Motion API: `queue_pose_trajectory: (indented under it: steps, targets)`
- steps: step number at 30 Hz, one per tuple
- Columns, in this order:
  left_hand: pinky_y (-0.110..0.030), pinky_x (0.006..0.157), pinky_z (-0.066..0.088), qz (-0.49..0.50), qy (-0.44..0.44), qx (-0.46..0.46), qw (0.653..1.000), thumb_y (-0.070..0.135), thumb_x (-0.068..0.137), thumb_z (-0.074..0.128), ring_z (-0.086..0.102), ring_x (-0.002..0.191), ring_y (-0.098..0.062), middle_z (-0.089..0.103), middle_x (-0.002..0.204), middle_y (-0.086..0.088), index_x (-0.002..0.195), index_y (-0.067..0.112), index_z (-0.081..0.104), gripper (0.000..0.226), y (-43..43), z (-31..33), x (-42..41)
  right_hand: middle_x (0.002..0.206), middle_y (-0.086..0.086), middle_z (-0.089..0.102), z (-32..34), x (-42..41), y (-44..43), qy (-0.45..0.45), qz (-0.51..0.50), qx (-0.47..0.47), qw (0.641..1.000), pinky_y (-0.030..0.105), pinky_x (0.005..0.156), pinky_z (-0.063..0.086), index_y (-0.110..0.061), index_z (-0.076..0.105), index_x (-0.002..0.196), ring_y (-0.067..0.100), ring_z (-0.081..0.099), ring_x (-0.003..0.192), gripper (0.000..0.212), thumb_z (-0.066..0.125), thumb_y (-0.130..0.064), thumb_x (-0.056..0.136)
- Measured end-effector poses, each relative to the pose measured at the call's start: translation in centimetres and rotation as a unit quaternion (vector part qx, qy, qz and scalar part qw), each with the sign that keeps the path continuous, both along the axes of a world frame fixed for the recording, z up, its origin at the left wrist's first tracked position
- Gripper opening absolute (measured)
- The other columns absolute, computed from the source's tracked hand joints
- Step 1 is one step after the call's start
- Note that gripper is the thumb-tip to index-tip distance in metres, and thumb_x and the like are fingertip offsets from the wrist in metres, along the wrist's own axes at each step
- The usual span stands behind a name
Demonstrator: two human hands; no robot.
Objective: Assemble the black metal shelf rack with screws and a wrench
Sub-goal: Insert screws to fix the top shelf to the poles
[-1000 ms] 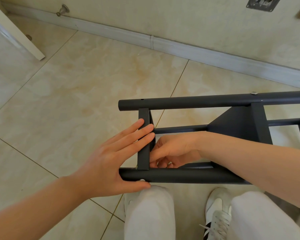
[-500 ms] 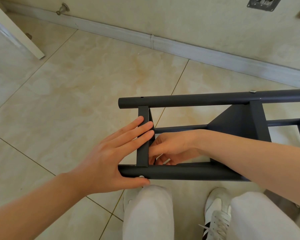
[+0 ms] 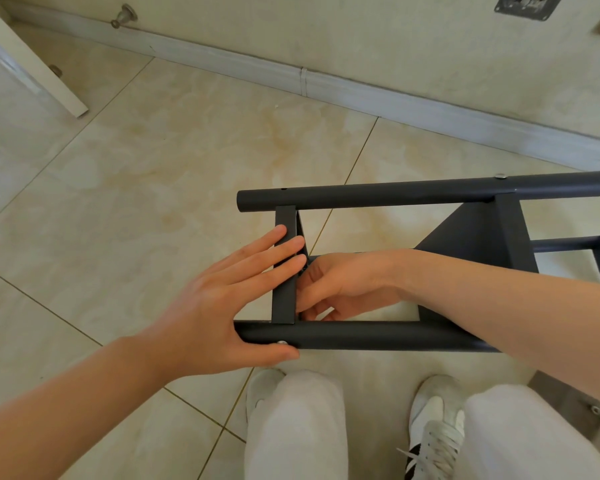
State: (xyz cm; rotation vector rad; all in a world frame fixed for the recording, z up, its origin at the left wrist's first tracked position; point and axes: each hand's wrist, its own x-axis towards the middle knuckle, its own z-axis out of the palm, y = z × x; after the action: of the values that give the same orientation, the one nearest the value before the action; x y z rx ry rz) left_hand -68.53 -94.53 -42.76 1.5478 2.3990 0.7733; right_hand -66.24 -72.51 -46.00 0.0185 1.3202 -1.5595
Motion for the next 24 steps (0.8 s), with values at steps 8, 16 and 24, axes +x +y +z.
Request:
queue_pose_trajectory:
  steps: [8,16,24]
  targets:
    - [-0.040,0.121,0.030,0.005,-0.002,-0.001,1.000,0.058,0.079,0.073,0.023,0.152,-0.021,0.037,0.159,0.001,0.147,0.010,0.045,0.087,-0.12,-0.16,-0.12,0.104,0.004,0.072,-0.13,-0.08,-0.15,0.001,0.013,0.013,1.000,0.033,0.092,0.053,-0.013,0.073,0.104,0.016,0.066,0.095,0.017,0.060,-0.022,0.097]
    - [-0.039,0.121,0.029,0.004,-0.005,0.007,1.000,0.056,0.080,0.073,0.023,0.152,-0.022,0.037,0.159,-0.001,0.146,0.008,0.046,0.087,-0.01,-0.23,-0.18,0.115,0.015,0.066,0.08,-0.01,0.15,0.008,-0.004,0.006,1.000,0.042,0.103,0.047,-0.003,0.070,0.112,0.024,0.061,0.105,0.021,0.058,-0.012,0.097]
    - [-0.039,0.121,0.030,0.003,0.002,0.013,1.000,0.056,0.080,0.074,0.023,0.152,-0.022,0.037,0.159,-0.001,0.146,0.008,0.047,0.086,-0.02,-0.46,-0.23,0.112,0.013,0.068,0.42,-0.01,-0.24,0.051,0.012,0.032,0.998,0.039,0.100,0.050,-0.004,0.069,0.114,0.022,0.063,0.102,0.023,0.056,-0.016,0.099]
